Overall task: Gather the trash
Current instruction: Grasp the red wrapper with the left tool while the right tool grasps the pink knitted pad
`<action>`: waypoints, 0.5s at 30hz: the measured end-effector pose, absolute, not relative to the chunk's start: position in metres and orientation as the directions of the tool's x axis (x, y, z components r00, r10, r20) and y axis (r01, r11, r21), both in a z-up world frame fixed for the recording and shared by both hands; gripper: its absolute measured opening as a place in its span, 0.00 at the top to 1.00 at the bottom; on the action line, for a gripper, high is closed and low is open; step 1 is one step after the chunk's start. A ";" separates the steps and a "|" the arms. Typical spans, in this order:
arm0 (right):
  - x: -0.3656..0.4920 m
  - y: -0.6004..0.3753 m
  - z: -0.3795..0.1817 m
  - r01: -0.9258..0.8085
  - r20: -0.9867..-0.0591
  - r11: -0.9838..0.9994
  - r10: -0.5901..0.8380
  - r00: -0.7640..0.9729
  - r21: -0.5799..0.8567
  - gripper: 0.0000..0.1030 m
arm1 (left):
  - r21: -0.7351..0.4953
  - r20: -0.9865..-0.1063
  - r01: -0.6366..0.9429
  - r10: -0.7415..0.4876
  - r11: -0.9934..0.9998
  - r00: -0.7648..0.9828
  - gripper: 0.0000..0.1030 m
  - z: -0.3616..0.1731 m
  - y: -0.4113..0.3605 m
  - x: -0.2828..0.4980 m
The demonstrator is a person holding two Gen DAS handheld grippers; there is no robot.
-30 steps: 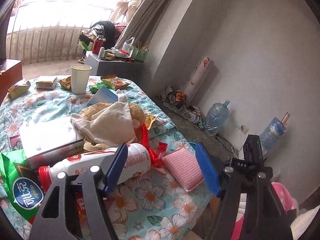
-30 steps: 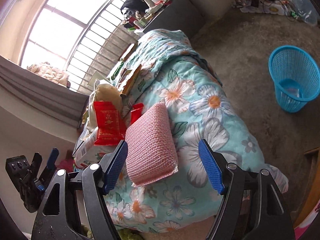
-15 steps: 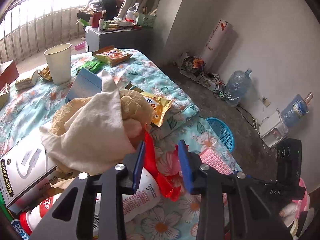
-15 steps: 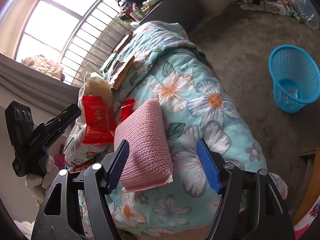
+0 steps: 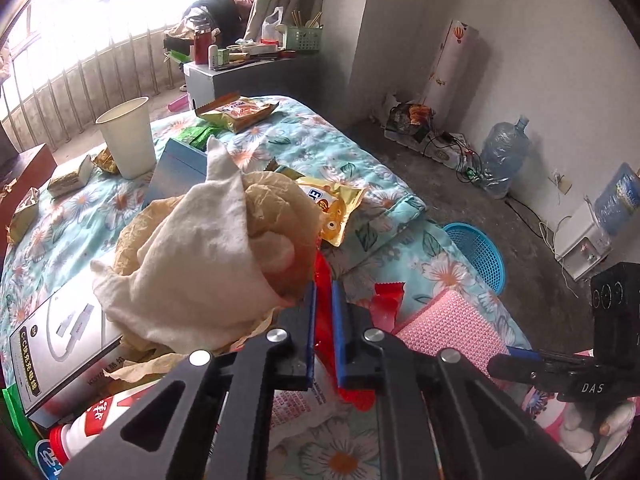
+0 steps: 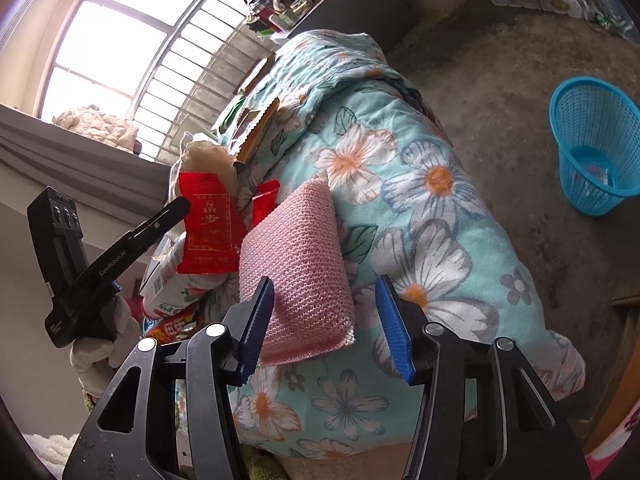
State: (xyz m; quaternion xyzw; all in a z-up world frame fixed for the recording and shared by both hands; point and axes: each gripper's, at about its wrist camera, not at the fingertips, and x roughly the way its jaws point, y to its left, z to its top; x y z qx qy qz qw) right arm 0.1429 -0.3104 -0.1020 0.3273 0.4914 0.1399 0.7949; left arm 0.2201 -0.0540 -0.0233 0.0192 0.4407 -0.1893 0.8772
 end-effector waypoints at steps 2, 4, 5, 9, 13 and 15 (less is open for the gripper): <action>0.142 -0.310 -0.102 0.099 -0.687 0.744 0.548 0.477 0.661 0.60 | -0.150 -0.773 0.342 -0.326 0.927 0.544 0.95 -0.022 -0.052 0.219; 0.141 -0.310 -0.102 0.098 -0.679 0.733 0.560 0.476 0.673 0.64 | -0.171 -0.765 0.341 -0.343 0.924 0.545 0.96 -0.021 -0.050 0.219; 0.141 -0.310 -0.102 0.101 -0.677 0.730 0.560 0.478 0.676 0.65 | -0.175 -0.761 0.342 -0.347 0.923 0.548 0.96 -0.019 -0.049 0.218; 0.137 -0.314 -0.101 0.109 -0.656 0.706 0.575 0.489 0.700 0.68 | -0.197 -0.738 0.347 -0.372 0.917 0.563 0.96 -0.011 -0.046 0.213; 0.130 -0.319 -0.096 0.113 -0.650 0.704 0.567 0.506 0.701 0.70 | -0.206 -0.708 0.362 -0.394 0.909 0.586 0.96 0.000 -0.045 0.205; 0.126 -0.322 -0.093 0.118 -0.648 0.703 0.560 0.517 0.702 0.70 | -0.212 -0.698 0.368 -0.404 0.905 0.591 0.96 0.004 -0.045 0.202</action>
